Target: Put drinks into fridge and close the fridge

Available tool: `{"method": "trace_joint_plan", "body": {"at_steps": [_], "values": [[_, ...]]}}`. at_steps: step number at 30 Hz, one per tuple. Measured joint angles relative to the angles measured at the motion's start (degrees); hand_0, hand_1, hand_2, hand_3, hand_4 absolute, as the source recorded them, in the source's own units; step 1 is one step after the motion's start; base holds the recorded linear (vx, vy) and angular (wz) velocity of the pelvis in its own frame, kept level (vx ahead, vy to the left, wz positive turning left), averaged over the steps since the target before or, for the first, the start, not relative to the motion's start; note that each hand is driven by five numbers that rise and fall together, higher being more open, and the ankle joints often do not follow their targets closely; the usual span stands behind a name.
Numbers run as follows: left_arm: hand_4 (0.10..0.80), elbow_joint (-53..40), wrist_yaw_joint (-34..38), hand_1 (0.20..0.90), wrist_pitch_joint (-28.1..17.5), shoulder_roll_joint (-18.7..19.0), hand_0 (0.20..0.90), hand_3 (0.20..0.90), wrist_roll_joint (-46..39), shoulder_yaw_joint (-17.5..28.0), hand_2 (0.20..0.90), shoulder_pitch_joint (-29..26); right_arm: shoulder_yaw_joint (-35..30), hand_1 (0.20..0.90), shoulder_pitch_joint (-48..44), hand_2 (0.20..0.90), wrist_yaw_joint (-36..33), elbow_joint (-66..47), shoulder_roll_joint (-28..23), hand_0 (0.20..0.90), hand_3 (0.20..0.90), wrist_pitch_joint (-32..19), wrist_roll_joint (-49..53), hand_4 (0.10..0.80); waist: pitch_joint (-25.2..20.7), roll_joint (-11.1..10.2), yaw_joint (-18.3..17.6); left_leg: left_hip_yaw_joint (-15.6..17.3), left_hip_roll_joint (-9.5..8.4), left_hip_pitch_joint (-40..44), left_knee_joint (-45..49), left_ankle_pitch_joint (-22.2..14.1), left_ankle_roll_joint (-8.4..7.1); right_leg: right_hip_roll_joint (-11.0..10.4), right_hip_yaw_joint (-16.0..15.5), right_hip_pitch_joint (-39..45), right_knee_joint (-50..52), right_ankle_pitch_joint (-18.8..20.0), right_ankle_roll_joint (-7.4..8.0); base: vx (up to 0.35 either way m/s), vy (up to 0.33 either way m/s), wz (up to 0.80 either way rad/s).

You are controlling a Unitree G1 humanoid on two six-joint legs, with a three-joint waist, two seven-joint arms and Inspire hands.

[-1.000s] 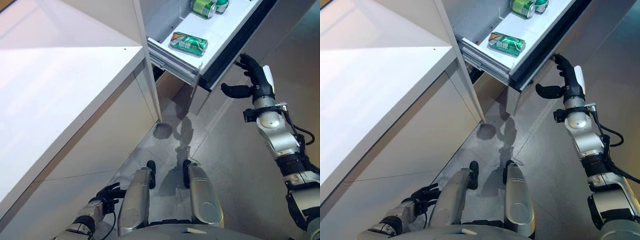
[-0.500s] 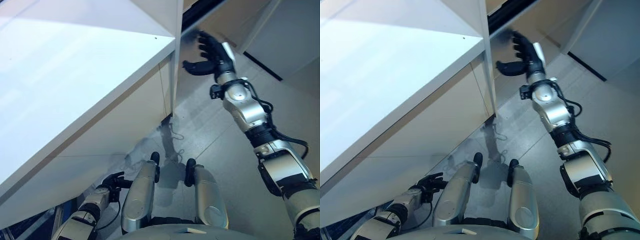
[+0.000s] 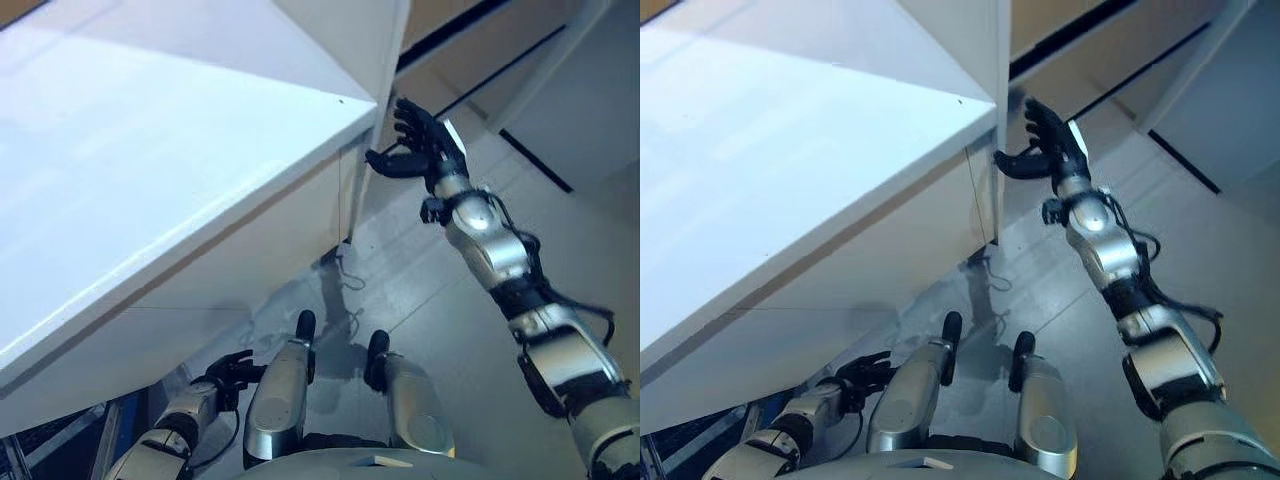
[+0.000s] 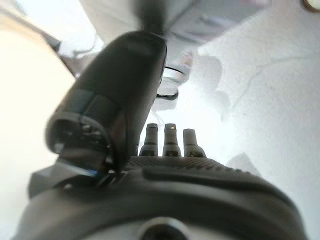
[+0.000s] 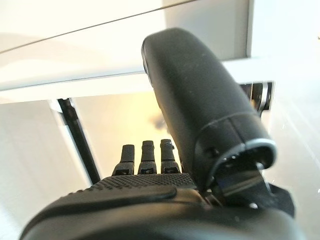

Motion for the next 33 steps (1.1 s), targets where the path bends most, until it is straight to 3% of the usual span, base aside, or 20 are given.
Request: {"method": "trace_joint_plan", "body": {"at_steps": [5,12,16,20,25,33], "values": [[0.8,-1.29,0.69,0.9,-0.49,-0.02,0.9,0.9,-0.48,2.72,0.9,7.54,-5.15,0.9,21.48,0.9,2.66,4.84,2.01,0.9,0.9,-0.8,-4.95,0.8,-8.87,-2.8,-2.88,2.46,-0.71,6.94,-8.18,0.49,0.88,0.34,1.13,7.5,-10.48,2.37,1.89,-0.007,-0.019,-0.11],[0.8,1.33,-0.87,0.9,-3.15,0.79,0.9,0.9,-1.64,4.36,0.9,8.76,-6.46,0.9,32.59,0.9,3.53,28.73,8.59,0.9,0.9,-0.56,-13.98,0.8,-19.22,-6.22,-6.06,5.4,-0.16,13.47,-15.21,0.73,0.89,1.73,3.3,13.48,-19.25,4.41,2.24,-0.044,-0.068,-0.19],[0.8,4.86,-2.03,0.9,-5.42,0.57,0.9,0.9,-1.39,4.39,0.9,7.59,-7.29,0.9,34.22,0.9,5.0,40.23,10.92,0.9,0.9,-0.1,-15.71,0.8,-20.12,-5.9,-7.25,5.95,0.24,13.77,-15.24,0.77,0.71,2.05,3.95,13.42,-19.26,4.53,2.05,-0.033,-0.031,-0.09],[0.8,8.66,-2.9,0.9,-6.82,-0.69,0.9,0.9,-0.17,4.35,0.9,8.77,-8.46,0.9,36.46,0.9,10.27,46.74,12.12,0.9,0.9,3.65,-16.17,0.8,-21.4,-4.44,-7.79,6.06,0.21,13.87,-15.25,0.76,0.71,2.08,4.32,13.6,-20.06,4.88,1.93,0.001,-0.016,-0.05],[0.8,9.88,-3.5,0.9,-7.77,-1.49,0.9,0.9,1.44,4.27,0.9,10.74,-8.5,0.9,37.01,0.9,15.1,49.01,12.34,0.9,0.9,6.59,-17.03,0.8,-22.03,-3.85,-7.55,6.05,0.23,13.89,-15.26,0.81,0.68,2.12,4.31,13.62,-20.24,5.18,1.85,0.009,-0.005,0.01],[0.8,9.97,-3.28,0.9,-8.72,-1.58,0.9,0.9,3.12,3.21,0.9,10.45,-7.86,0.9,35.82,0.9,15.98,48.9,12.34,0.9,0.9,9.08,-19.06,0.8,-22.91,-4.1,-7.15,6.01,0.2,13.89,-15.26,0.87,0.66,2.12,4.38,13.64,-20.43,5.24,1.81,0.0,0.0,0.0]]}}
